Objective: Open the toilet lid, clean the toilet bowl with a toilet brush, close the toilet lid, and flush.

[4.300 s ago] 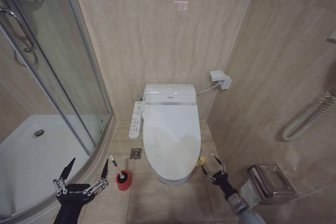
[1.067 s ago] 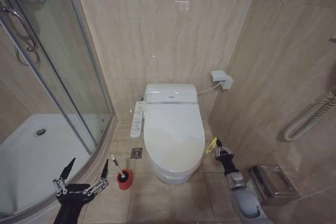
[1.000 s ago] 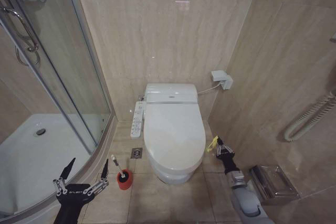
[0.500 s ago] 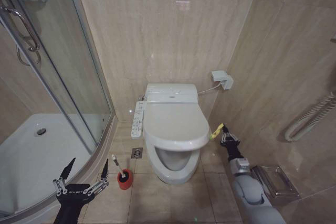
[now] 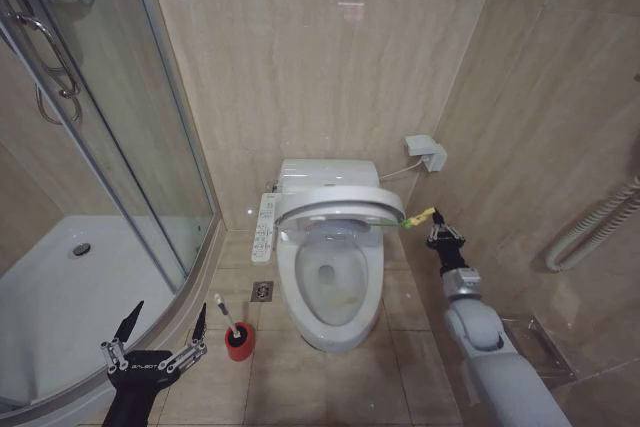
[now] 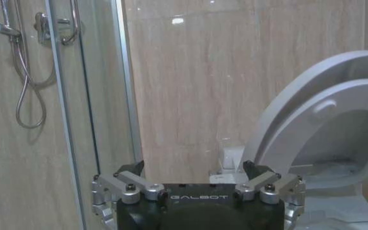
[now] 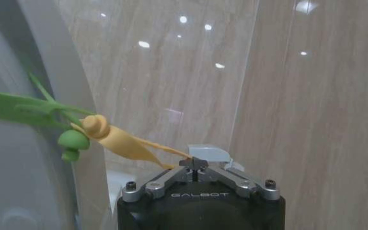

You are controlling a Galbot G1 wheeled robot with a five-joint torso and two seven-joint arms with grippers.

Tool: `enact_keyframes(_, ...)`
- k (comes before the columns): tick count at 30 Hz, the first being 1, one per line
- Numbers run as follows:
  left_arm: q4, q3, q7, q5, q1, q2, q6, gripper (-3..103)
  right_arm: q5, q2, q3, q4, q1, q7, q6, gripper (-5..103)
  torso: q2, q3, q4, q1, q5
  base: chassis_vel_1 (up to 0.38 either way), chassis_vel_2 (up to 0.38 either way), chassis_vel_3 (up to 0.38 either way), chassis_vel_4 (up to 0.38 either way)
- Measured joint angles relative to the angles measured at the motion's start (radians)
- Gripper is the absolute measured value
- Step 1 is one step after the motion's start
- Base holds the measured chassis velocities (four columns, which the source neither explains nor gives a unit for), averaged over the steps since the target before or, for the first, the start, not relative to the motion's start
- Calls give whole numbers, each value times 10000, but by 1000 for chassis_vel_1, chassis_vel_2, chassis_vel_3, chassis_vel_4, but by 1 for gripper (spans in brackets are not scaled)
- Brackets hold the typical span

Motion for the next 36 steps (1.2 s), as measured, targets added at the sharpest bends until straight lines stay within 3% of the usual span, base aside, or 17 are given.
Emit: enact_keyframes(36,0,0,0,0,0,0,0,100,645,-273,-1878,-1573,3613,937,-1181,0,-1,3,-1,3,3,0,0,0,0)
